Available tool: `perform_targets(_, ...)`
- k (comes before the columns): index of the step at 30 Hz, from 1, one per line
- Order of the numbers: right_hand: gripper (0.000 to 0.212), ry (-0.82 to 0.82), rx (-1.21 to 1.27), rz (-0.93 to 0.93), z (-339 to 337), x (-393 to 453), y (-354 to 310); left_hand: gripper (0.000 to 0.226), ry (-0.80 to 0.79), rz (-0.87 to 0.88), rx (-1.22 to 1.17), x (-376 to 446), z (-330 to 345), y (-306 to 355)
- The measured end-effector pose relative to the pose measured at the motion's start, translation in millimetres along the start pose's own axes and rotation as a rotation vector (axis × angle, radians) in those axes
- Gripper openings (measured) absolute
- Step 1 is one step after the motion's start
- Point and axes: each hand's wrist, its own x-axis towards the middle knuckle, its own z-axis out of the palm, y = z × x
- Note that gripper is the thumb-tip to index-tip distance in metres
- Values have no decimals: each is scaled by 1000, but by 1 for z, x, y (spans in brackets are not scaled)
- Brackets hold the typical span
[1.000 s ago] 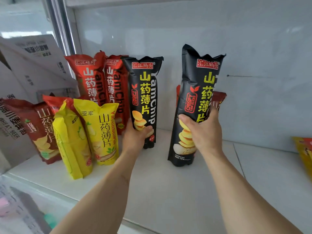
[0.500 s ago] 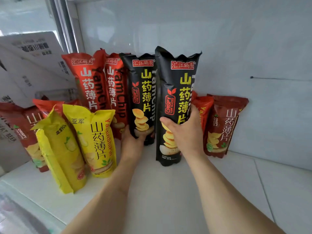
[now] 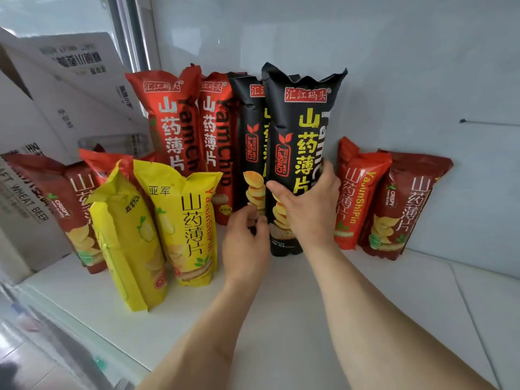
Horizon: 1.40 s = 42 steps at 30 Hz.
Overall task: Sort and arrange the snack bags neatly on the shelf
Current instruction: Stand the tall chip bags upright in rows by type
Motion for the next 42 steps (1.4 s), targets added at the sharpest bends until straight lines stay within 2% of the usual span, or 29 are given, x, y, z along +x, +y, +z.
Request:
perform_targets(3, 108, -56, 0, -4, -17, -5, 5, 28, -14, 57, -11, -5, 3, 9)
perform_targets(5, 102, -38, -23, -24, -33, -6, 10, 26, -36, 119, -21, -10, 7, 16)
perform_targets(9, 76, 143, -64, -62, -74, -2, 31, 22, -89, 348, -39, -25, 26, 33)
perform_targets(12, 63, 296, -62, -36, -102, 1, 53, 30, -229, 443, -11, -38, 48, 45)
perform_targets(14, 65, 331, -79, -1, -116, 4, 67, 39, -332, 397, -21, -43, 67, 50)
perform_targets(17, 73, 276, -110, 77, -130, 10, 85, 58, -413, 208, -77, -42, 94, 56)
perform_targets(21, 87, 146, -103, 168, -141, 19, 101, 69, -410, 20, -129, -30, 125, 48)
perform_targets(25, 81, 63, -71, 211, -144, 27, 111, 96, -419, -163, -188, -20, 141, 39)
perform_targets(30, 67, -24, -45, 248, -148, 27, 118, 92, -444, -147, -145, -24, 143, 37)
perform_targets(33, 61, -27, -30, 246, -155, 23, 117, 75, -443, -93, -85, -31, 137, 38)
perform_targets(40, 55, -61, -40, 210, -172, 0, 98, 62, -484, -181, -225, -51, 102, 39)
perform_targets(42, 54, -59, -37, 200, -174, -9, 89, 65, -462, -185, -262, -57, 88, 39)
